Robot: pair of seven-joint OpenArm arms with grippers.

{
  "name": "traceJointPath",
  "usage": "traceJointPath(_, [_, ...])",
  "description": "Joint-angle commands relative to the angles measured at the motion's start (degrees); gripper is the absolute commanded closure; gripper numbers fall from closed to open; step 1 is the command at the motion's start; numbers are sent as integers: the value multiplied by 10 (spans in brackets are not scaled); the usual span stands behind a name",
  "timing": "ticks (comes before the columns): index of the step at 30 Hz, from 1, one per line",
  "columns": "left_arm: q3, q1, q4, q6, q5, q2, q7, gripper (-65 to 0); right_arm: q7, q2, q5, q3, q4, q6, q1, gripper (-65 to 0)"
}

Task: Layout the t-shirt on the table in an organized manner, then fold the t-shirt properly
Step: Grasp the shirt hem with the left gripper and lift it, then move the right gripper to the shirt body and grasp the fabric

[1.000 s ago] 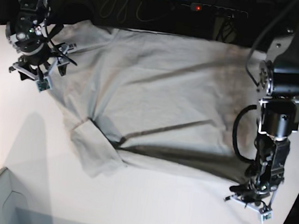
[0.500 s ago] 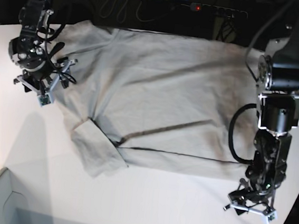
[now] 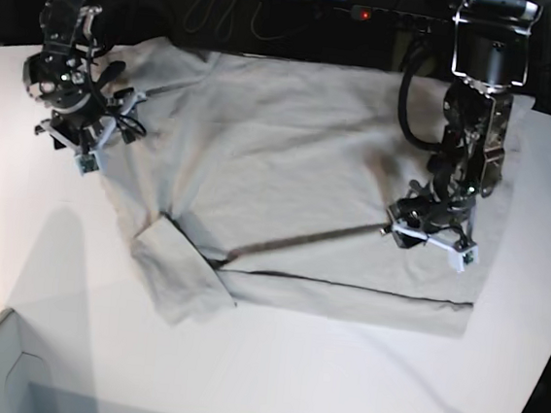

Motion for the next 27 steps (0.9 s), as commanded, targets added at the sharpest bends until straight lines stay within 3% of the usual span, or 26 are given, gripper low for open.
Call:
traceJointPath(1, [-5, -6, -4, 4, 7, -6, -6, -329, -14, 4, -8, 0, 15, 7, -14, -395])
traceJointPath(8, [-5, -7, -34, 1, 11, -45, -20, -329, -14, -10, -6, 0, 98, 7, -102, -395])
traceJointPath(17, [-5, -5, -31, 1, 10, -43, -16, -329, -13, -32, -8, -2, 260, 7, -130, -400])
traceJointPath(24, [-6, 7, -31, 1, 10, -45, -16, -329, -15, -35, -41, -118, 249, 4, -80, -401])
traceJointPath(27, [-6, 7, -31, 1, 10, -46, -16, -329, -15, -51, -79, -149, 210, -8, -46, -401])
